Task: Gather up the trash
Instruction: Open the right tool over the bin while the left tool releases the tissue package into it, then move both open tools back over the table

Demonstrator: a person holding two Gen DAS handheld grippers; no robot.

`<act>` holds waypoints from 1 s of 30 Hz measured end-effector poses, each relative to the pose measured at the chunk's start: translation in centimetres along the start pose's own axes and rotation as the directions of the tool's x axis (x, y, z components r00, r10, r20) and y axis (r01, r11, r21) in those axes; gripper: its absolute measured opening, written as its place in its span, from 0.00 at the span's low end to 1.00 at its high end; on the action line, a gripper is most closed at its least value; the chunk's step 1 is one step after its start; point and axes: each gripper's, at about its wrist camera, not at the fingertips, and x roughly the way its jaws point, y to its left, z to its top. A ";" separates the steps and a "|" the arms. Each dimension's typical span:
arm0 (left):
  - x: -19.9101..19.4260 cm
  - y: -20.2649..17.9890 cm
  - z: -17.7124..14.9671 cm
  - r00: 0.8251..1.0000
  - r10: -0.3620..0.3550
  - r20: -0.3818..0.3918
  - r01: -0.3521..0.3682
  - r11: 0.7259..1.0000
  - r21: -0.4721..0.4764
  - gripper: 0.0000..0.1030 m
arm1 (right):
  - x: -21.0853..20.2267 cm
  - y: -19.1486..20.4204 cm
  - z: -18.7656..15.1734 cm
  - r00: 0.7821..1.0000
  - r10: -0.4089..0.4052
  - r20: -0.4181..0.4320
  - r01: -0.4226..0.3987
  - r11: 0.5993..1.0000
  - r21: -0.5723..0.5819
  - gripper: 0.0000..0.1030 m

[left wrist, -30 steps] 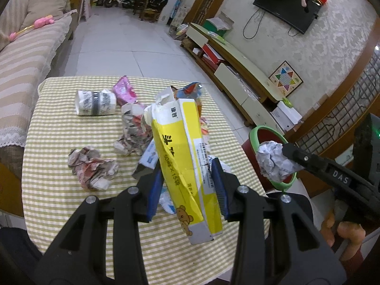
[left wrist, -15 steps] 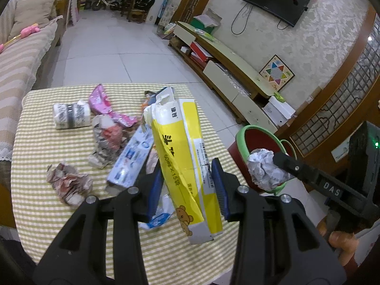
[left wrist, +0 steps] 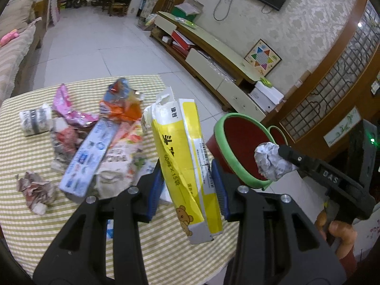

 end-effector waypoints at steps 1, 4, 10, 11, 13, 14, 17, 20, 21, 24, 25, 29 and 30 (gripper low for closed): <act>0.3 -0.4 0.1 1.000 -0.006 -0.001 0.006 1.000 0.008 0.37 | 0.1 -0.7 0.2 1.000 -0.012 0.003 0.012 1.000 0.009 0.28; 1.3 -1.7 0.6 1.000 -0.022 -0.015 0.022 0.999 0.037 0.37 | 0.4 -3.0 1.1 0.999 -0.048 0.013 0.047 0.998 0.041 0.28; 4.6 -4.9 2.2 0.996 -0.081 -0.043 0.085 0.993 0.084 0.37 | 1.2 -6.8 2.7 0.997 -0.067 0.030 0.063 0.992 0.112 0.30; 5.2 -5.5 2.5 0.995 -0.092 -0.049 0.096 0.991 0.093 0.37 | 1.3 -7.3 2.9 0.997 -0.071 0.034 0.066 0.990 0.124 0.31; 6.6 -7.1 3.3 0.991 -0.116 -0.062 0.123 0.985 0.124 0.37 | 1.2 -8.5 3.3 0.994 -0.096 0.046 0.089 0.985 0.147 0.40; 7.1 -7.7 3.5 0.990 -0.124 -0.067 0.132 0.982 0.138 0.37 | 1.0 -9.2 3.3 0.992 -0.117 0.056 0.106 0.980 0.167 0.53; 9.0 -10.2 4.6 0.984 -0.157 -0.089 0.171 0.966 0.192 0.37 | 0.1 -10.8 3.1 0.985 -0.152 0.082 0.131 0.968 0.214 0.68; 10.6 -12.1 5.6 0.981 -0.178 -0.082 0.192 0.959 0.211 0.56 | -1.0 -12.3 2.4 0.978 -0.196 0.075 0.173 0.955 0.241 0.68; 10.9 -12.4 5.8 0.979 -0.189 -0.081 0.202 0.958 0.204 0.60 | -1.2 -12.5 2.2 0.977 -0.200 0.070 0.178 0.953 0.245 0.68; 11.4 -13.3 6.3 0.972 -0.219 -0.088 0.232 0.956 0.181 0.61 | -1.7 -12.7 1.4 0.975 -0.215 0.055 0.196 0.949 0.248 0.68; 11.3 -13.5 6.3 0.971 -0.222 -0.085 0.234 0.955 0.182 0.61 | -1.7 -12.6 1.2 0.975 -0.218 0.050 0.199 0.948 0.249 0.68; 10.2 -13.7 6.1 0.973 -0.221 -0.070 0.231 0.953 0.197 0.62 | -1.3 -12.1 0.8 0.979 -0.200 0.037 0.185 0.949 0.254 0.68; 10.0 -13.8 6.2 0.974 -0.215 -0.066 0.224 0.954 0.200 0.62 | -1.2 -11.7 0.9 0.980 -0.194 0.035 0.180 0.952 0.249 0.68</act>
